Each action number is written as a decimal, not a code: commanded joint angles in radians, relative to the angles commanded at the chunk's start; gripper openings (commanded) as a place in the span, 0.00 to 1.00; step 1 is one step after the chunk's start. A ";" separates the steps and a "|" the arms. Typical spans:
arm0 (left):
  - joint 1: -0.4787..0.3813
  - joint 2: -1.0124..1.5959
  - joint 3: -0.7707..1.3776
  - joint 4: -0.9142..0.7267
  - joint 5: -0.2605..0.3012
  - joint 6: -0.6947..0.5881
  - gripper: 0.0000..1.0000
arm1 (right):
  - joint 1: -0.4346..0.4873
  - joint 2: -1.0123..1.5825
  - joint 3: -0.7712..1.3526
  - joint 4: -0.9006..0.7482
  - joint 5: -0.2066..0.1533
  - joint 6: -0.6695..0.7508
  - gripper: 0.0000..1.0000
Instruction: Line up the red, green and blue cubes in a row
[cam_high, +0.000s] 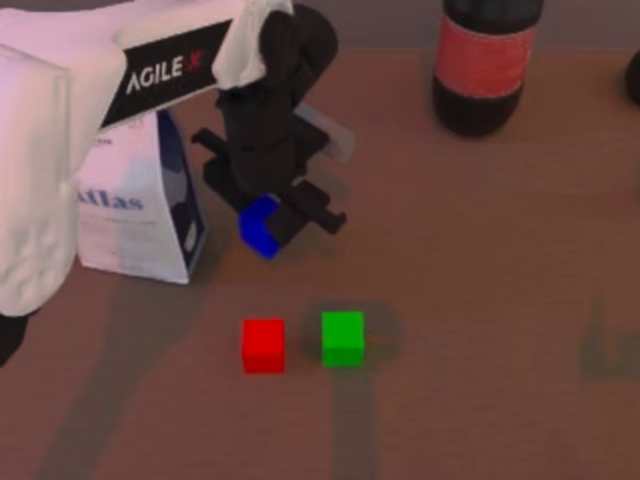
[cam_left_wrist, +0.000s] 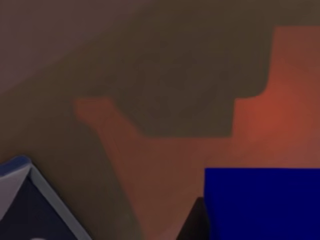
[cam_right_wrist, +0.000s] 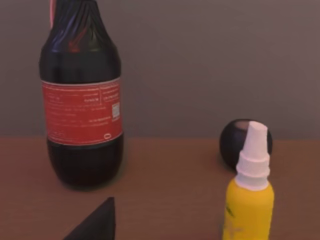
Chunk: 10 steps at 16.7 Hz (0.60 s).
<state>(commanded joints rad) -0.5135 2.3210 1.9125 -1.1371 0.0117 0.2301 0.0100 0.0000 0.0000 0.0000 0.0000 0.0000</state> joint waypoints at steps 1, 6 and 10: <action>0.003 -0.009 0.012 -0.017 0.000 -0.001 0.00 | 0.000 0.000 0.000 0.000 0.000 0.000 1.00; -0.003 -0.009 0.017 -0.022 -0.001 -0.002 0.00 | 0.000 0.000 0.000 0.000 0.000 0.000 1.00; -0.049 0.024 0.077 -0.054 -0.005 -0.111 0.00 | 0.000 0.000 0.000 0.000 0.000 0.000 1.00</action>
<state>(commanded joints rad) -0.5628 2.3453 1.9898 -1.1907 0.0066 0.1187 0.0100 0.0000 0.0000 0.0000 0.0000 0.0000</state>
